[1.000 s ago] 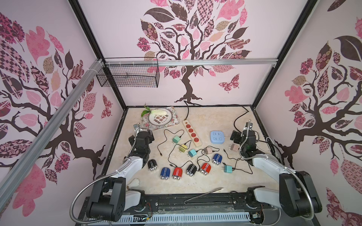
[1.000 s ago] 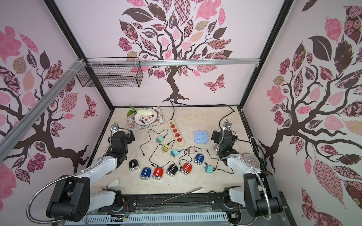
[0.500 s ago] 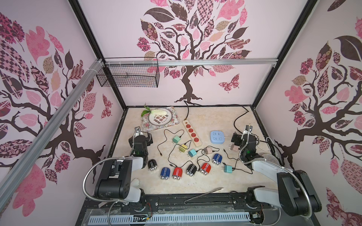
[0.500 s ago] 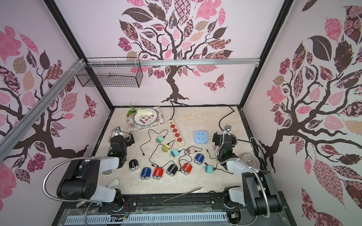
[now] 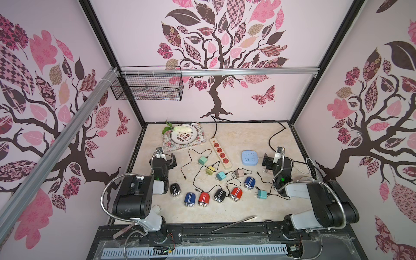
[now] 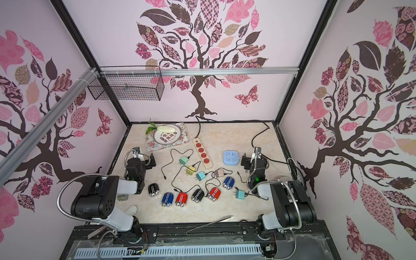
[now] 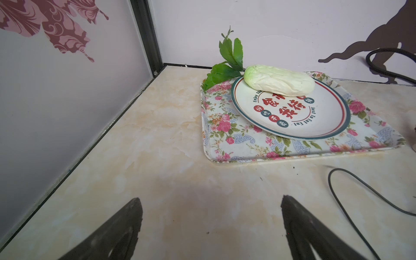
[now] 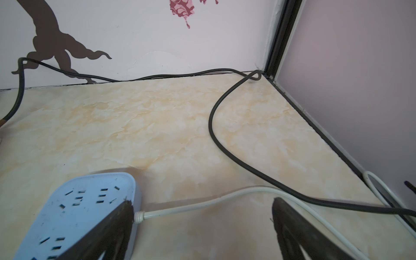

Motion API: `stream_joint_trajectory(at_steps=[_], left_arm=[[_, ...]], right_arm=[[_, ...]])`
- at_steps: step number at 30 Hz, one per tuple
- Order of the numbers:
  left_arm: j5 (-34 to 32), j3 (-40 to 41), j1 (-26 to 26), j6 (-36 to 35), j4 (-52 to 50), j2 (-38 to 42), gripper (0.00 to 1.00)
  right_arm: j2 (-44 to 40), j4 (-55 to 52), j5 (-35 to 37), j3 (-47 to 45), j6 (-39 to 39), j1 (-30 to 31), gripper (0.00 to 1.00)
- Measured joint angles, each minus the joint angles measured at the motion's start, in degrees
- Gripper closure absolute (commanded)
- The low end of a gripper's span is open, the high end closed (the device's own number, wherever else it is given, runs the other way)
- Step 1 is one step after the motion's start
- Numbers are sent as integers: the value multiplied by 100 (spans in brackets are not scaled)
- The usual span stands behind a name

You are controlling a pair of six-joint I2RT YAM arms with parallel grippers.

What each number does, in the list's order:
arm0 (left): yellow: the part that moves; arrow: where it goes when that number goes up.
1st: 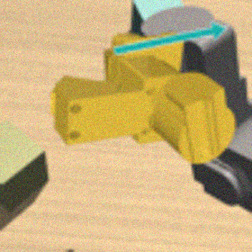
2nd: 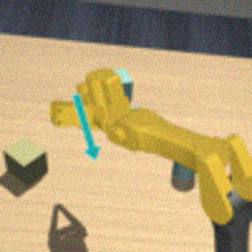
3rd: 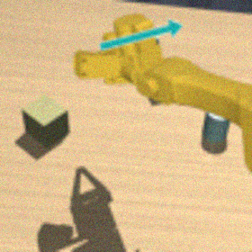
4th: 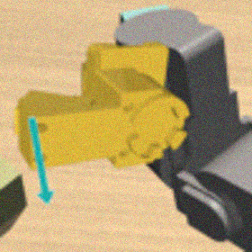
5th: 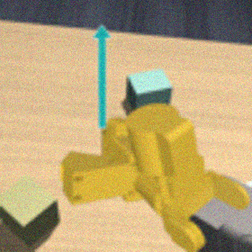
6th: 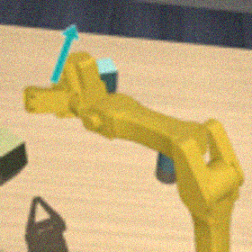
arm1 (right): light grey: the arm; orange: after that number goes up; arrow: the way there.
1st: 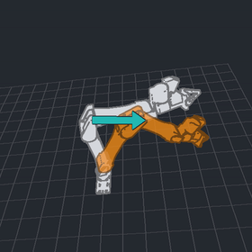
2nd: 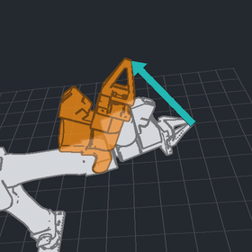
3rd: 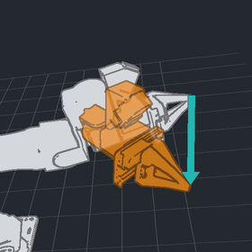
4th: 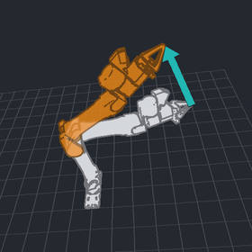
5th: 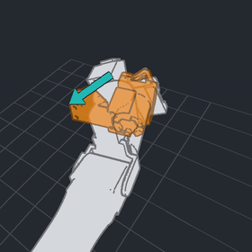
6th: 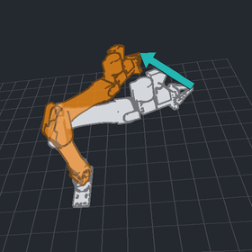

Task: Unplug the electric shaver
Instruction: Reset both arms

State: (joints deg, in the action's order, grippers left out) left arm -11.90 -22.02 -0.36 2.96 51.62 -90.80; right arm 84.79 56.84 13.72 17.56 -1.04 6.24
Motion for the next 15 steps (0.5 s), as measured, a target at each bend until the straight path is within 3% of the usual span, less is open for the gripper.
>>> stream_joint_trajectory(at_steps=[15], left_arm=[[52, 0, 0, 2, 22, 0, 3]], right_arm=[[380, 763, -546, -162, -2, -155, 0]])
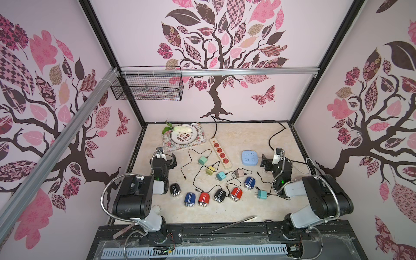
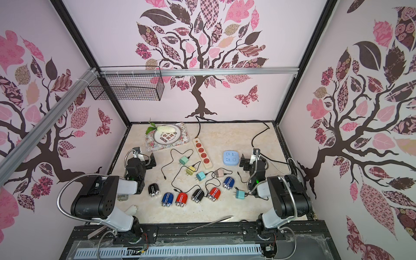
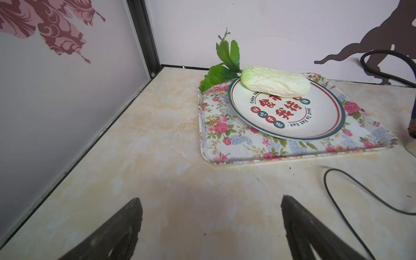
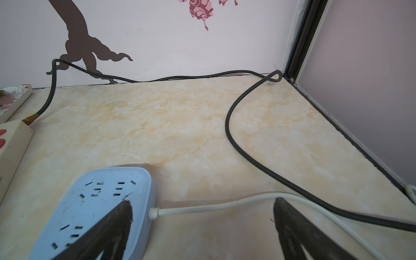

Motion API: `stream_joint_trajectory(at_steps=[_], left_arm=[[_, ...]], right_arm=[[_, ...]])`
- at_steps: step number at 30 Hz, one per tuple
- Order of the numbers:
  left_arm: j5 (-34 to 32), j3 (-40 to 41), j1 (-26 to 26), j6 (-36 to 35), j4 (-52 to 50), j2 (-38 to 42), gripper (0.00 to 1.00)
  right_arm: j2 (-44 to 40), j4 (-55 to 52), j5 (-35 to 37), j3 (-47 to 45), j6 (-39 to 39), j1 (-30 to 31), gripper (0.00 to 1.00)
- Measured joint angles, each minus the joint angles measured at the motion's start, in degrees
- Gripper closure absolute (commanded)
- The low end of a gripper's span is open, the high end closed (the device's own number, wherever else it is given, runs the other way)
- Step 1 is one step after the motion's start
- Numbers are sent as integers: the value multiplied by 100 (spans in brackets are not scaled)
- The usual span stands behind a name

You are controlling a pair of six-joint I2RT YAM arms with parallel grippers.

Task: Unplug the electric shaver
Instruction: Reset both arms

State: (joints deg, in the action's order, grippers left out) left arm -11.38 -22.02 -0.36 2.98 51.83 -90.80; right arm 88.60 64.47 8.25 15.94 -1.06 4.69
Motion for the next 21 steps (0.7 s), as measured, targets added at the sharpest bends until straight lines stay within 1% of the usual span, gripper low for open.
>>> stream_joint_trajectory(at_steps=[21], left_arm=[[9, 0, 0, -2, 2, 0, 2]], right_arm=[[0, 118, -42, -31, 0, 0, 0]])
